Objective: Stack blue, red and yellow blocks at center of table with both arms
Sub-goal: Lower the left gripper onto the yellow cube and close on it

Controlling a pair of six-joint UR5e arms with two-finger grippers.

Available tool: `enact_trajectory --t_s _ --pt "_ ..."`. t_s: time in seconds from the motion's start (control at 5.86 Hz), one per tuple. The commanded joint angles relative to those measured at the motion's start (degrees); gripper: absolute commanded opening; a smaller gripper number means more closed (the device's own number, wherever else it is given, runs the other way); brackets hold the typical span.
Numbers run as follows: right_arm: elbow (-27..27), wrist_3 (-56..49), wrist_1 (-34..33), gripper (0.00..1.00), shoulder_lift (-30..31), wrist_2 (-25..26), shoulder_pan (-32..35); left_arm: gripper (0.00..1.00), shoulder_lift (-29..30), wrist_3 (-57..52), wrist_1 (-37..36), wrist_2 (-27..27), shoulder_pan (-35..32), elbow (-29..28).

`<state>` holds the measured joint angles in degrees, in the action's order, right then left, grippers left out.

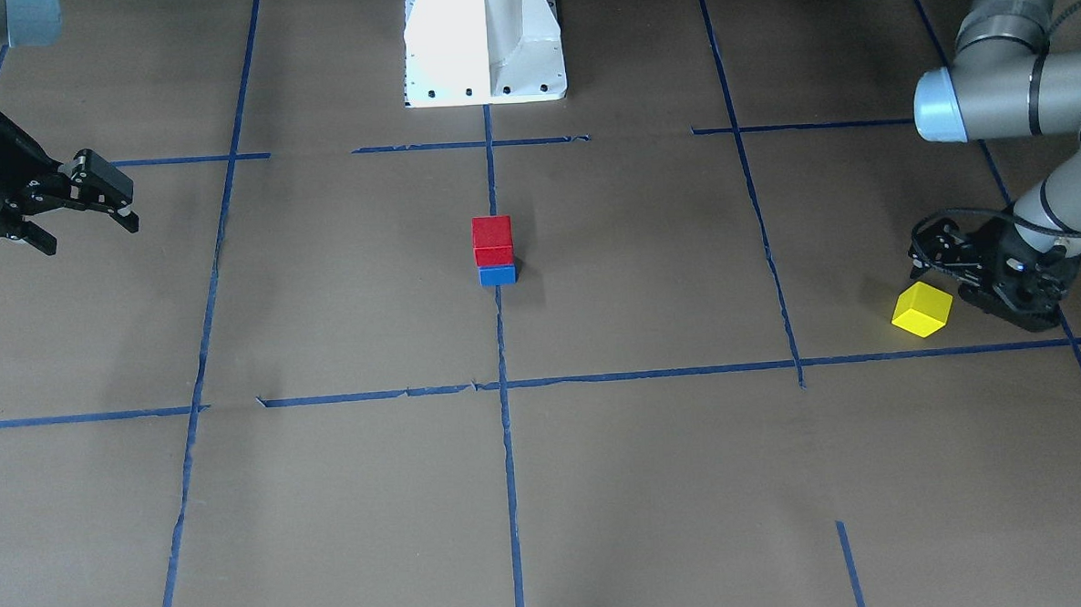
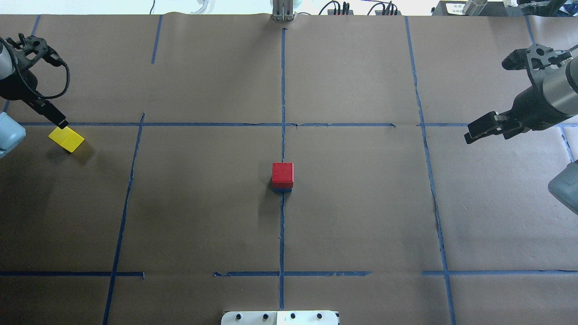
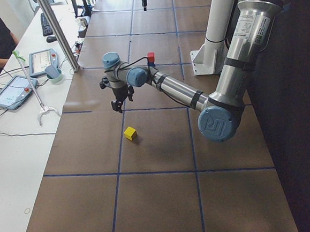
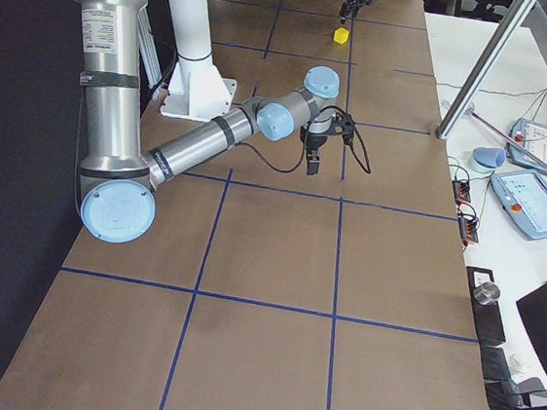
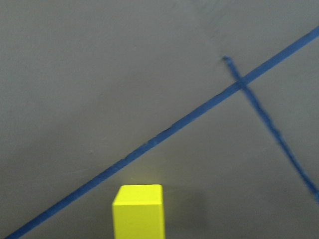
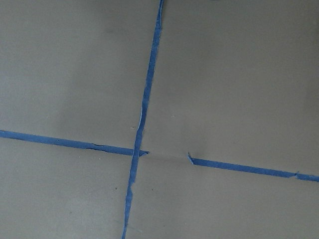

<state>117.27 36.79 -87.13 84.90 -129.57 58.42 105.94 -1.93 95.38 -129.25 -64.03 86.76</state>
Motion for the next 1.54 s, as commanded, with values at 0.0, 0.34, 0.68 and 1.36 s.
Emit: enact_trajectory --t_s 0.0,0.34,0.68,1.36 --pt "0.23 -0.05 0.03 1.0 0.0 -0.16 -0.06 1.0 -0.03 6.47 4.28 -0.21 0.13 -5.2" --pt "0.06 -0.14 -0.06 1.0 -0.09 -0.16 -0.15 1.0 -0.3 6.68 6.57 -0.21 0.92 -6.07" --pt "-0.03 -0.14 0.03 1.0 -0.09 -0.16 -0.15 1.0 -0.03 6.76 6.57 -0.3 2.67 -5.82" --pt "-0.2 -0.23 -0.06 1.0 -0.09 -0.16 -0.15 0.99 -0.03 6.68 6.57 0.14 6.27 -7.13"
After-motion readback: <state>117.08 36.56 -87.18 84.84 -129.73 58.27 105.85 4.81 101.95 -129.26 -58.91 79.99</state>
